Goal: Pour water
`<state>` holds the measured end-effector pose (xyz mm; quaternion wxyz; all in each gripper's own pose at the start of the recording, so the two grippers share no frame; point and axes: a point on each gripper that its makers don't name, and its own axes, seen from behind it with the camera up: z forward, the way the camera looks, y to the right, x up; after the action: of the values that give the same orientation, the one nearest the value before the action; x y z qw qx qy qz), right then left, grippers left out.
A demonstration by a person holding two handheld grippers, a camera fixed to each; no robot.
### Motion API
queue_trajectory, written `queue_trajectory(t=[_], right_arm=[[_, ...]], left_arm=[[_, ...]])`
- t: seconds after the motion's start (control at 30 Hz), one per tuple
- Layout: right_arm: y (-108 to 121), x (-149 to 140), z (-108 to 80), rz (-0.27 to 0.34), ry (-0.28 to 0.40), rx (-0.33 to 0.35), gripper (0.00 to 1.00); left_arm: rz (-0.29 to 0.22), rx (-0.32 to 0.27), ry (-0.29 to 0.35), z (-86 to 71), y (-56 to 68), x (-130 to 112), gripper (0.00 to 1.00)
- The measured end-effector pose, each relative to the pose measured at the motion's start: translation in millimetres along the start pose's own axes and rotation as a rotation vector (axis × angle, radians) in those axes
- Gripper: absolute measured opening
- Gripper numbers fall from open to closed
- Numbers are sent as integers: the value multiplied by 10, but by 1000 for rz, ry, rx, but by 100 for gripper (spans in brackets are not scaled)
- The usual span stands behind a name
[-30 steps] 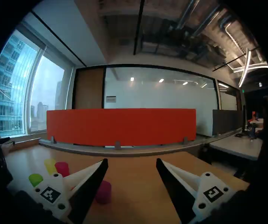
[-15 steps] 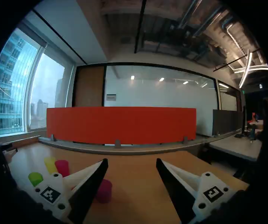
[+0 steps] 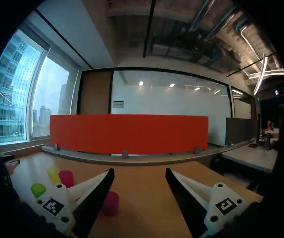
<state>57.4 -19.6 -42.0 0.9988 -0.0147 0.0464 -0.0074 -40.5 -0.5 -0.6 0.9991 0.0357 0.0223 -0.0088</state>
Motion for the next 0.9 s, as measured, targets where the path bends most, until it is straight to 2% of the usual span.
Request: queue_trajectory(t=[0.5,0.9], right_arm=[[-28,-34,-18,5,1,11,100],[-113,-74,23,-28,17,52,100]], left_arm=[[2,-3,-34,44,4,-63,100],[4,-3,-34,35,5,-60,100]])
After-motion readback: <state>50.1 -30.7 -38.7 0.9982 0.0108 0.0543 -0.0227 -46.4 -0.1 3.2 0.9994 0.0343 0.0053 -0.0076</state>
